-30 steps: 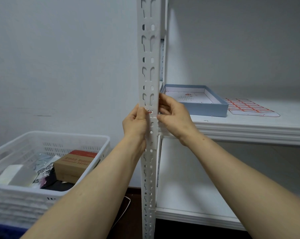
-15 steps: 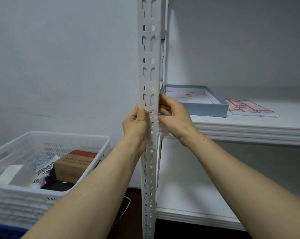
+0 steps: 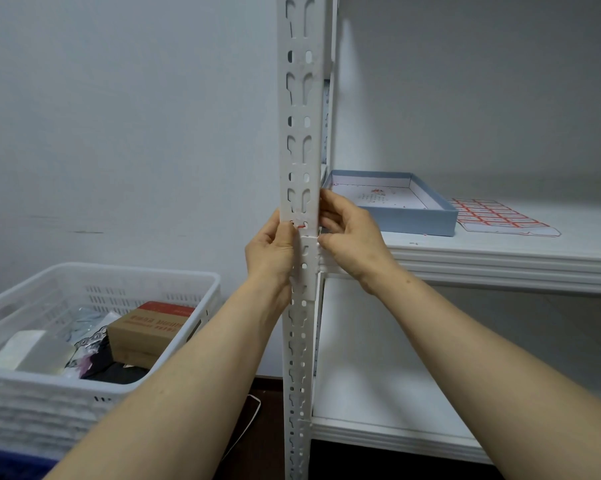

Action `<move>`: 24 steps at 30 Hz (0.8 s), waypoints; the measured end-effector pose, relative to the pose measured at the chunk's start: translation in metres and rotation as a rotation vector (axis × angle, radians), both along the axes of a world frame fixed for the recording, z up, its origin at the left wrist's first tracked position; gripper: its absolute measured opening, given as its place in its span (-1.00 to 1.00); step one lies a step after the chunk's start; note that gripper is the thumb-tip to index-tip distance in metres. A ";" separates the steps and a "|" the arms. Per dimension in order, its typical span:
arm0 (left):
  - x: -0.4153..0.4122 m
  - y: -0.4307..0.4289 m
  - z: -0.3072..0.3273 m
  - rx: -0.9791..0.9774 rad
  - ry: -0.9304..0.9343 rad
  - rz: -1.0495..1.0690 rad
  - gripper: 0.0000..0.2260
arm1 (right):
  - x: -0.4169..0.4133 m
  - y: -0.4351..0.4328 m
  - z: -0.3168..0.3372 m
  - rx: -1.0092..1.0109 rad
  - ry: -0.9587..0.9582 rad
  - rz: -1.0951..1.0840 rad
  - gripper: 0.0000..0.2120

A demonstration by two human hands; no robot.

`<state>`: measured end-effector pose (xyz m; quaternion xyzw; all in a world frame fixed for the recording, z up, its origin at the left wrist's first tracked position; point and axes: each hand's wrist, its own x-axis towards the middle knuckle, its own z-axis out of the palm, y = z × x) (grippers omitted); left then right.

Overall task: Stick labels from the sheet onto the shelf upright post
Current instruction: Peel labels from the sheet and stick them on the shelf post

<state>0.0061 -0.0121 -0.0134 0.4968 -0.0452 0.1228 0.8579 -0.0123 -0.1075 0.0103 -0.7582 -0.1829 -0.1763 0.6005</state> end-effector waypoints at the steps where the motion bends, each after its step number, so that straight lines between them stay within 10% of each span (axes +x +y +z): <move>1: 0.000 0.000 0.000 0.000 -0.001 -0.002 -0.65 | 0.000 0.000 0.000 -0.002 0.001 -0.002 -0.44; 24: -0.001 0.005 -0.002 0.023 -0.020 -0.060 -0.60 | -0.001 0.000 -0.001 -0.025 0.007 -0.004 -0.38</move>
